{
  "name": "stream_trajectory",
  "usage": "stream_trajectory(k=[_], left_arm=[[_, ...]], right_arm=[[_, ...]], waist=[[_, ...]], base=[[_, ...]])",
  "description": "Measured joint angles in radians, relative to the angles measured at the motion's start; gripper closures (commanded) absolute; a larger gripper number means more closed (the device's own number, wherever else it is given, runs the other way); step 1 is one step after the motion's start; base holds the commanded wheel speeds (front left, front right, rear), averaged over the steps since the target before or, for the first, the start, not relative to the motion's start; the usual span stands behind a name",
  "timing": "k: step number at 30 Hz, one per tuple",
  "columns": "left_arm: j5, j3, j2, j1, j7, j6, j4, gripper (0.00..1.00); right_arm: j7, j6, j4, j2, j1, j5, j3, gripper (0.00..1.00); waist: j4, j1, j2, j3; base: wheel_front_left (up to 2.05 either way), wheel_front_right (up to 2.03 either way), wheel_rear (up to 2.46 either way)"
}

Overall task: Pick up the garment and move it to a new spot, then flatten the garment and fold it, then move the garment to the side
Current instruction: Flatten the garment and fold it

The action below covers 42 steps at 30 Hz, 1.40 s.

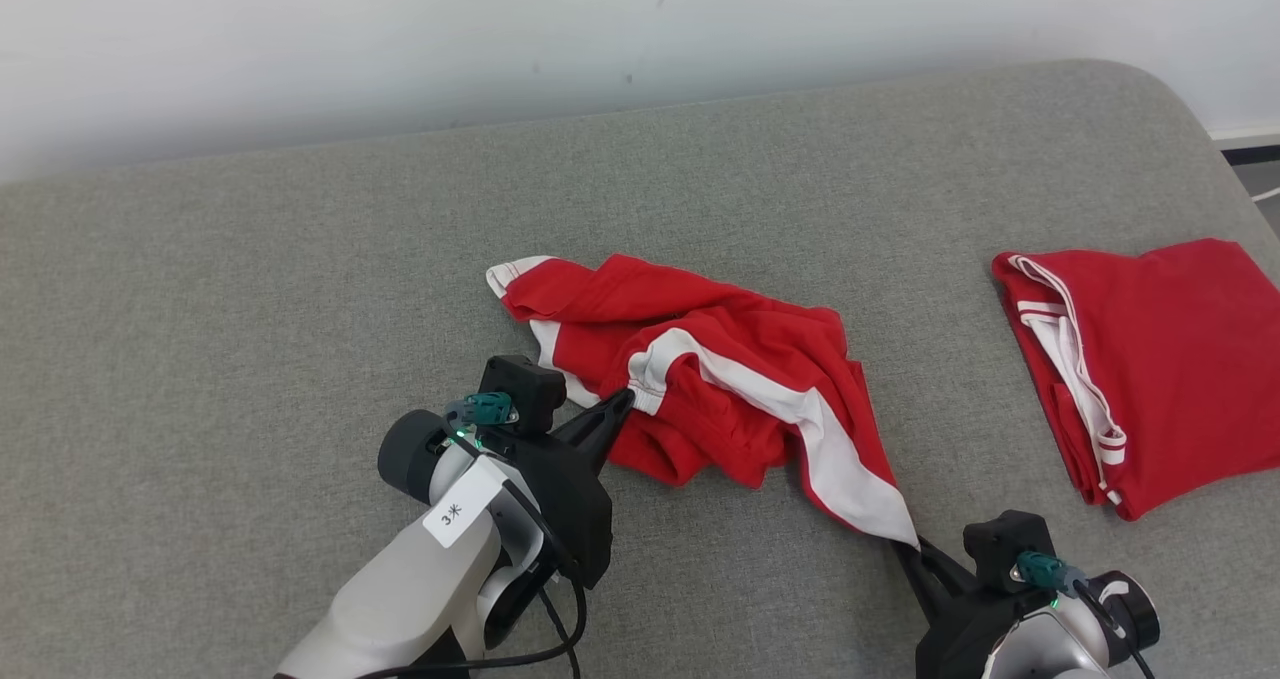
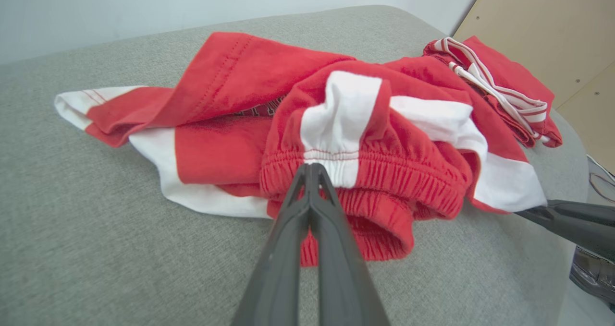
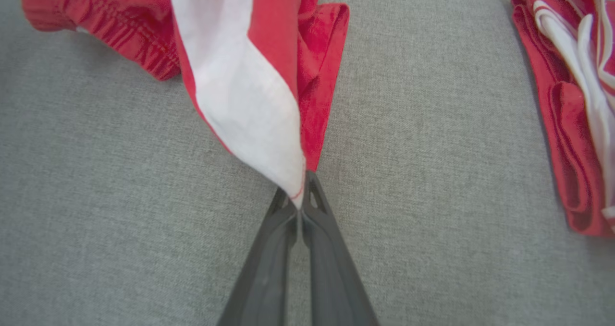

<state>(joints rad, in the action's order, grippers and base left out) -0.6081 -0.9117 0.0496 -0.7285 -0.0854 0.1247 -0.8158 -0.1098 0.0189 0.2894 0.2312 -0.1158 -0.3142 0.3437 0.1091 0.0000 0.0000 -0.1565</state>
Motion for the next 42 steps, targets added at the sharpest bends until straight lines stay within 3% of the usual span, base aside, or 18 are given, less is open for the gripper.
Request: stream_trajectory(k=[1,2,3,4,26,32,42], left_arm=[[0.0,-0.002,0.0,0.0,0.0,0.0,-0.001,1.0],[0.0,-0.004,0.0,0.0,0.0,0.0,-0.002,0.89],[0.0,-0.006,0.0,0.0,0.0,0.0,-0.003,0.29],[0.0,-0.007,0.0,0.0,0.0,0.0,-0.004,0.0],[-0.028,-0.038,0.007,-0.015,0.001,0.0,-0.03,0.0],[-0.034,-0.042,0.007,-0.016,0.006,0.0,-0.037,0.0],[-0.048,-0.043,0.007,-0.036,0.007,0.0,-0.044,0.0]], right_arm=[[0.0,0.0,0.0,0.0,0.005,0.0,0.0,1.0],[0.0,0.0,0.0,0.0,0.007,0.0,0.001,0.84],[0.0,0.0,-0.001,0.0,0.007,0.0,0.001,0.0],[0.0,0.0,-0.002,0.0,0.007,0.0,0.001,0.0],[-0.004,0.007,-0.027,-0.002,0.007,0.0,0.017,0.0],[-0.005,0.007,-0.027,-0.003,0.007,0.0,0.018,0.11],[-0.005,0.006,-0.027,-0.006,0.005,0.0,0.021,0.1]], waist=[[0.0,0.0,0.0,0.0],[-0.001,0.0,0.0,0.0],[-0.001,0.0,0.0,0.0],[-0.001,0.0,0.0,0.001],[0.012,0.0001,0.0,-0.017],[0.015,0.0001,0.0,-0.023],[0.018,0.0001,0.0,-0.027]], base=[[0.0,0.0,0.0],[0.0,0.0,0.0],[0.0,0.0,0.0],[0.0,0.0,0.0],[0.0,0.0,0.0],[0.0,0.0,0.0],[0.0,0.0,0.0]])
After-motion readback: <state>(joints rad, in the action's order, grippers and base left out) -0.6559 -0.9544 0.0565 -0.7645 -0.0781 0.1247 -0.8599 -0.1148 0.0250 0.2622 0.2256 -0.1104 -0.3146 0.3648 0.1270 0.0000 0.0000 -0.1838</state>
